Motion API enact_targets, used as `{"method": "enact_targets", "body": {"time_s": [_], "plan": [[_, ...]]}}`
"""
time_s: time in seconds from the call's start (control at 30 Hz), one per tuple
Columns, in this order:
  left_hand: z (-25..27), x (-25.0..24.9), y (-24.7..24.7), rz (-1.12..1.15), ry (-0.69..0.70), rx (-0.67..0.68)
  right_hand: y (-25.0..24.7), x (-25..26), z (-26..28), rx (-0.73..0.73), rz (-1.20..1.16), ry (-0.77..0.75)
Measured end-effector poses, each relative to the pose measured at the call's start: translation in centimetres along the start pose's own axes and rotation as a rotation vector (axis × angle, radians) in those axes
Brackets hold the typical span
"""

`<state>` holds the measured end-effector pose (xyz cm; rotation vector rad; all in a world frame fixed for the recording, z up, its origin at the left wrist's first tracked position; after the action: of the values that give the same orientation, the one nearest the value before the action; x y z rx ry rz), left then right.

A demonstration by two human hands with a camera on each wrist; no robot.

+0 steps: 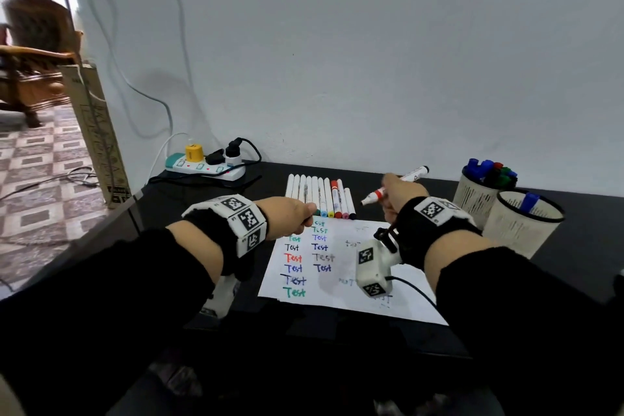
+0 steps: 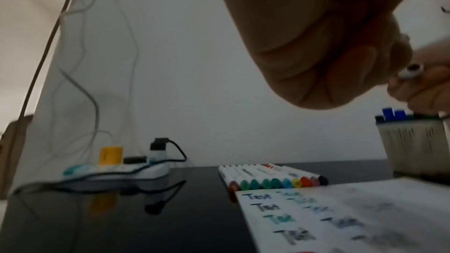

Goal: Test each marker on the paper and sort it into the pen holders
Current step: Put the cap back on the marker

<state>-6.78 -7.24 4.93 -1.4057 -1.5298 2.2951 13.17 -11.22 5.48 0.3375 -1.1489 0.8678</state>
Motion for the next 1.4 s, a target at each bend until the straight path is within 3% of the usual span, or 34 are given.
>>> {"method": "enact_targets", "body": {"time_s": [0.2,0.33,0.67,1.4], "plan": [[-0.8,0.7,0.3,-0.116,-0.021,-0.054,1.7,-1.2,-0.1,0.072,-0.044,0.032],[-0.7,2.4,0.3,-0.138,-0.055,-0.163,2.0,-3.1,-0.5,0.081,0.047,0.034],[-0.7,4.2,0.5,-0.208,-0.105,-0.241,3.4,-8.1,0.5,0.064,0.185,0.054],[-1.1,4.2,1.4,-0.291,-0.121,-0.173,5.2,-10.0,0.4,0.137,0.388,-0.090]]}}
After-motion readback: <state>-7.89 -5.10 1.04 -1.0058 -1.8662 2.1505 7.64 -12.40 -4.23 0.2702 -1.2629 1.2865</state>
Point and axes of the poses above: each hand's wrist, its own z-axis away from the middle knuckle, its own y-axis out of the palm, x = y × z, the point moved 7 cm from there along -z, towards the middle knuckle, and after that the axes turned 10 degrees about y, right-handed, at the moved point
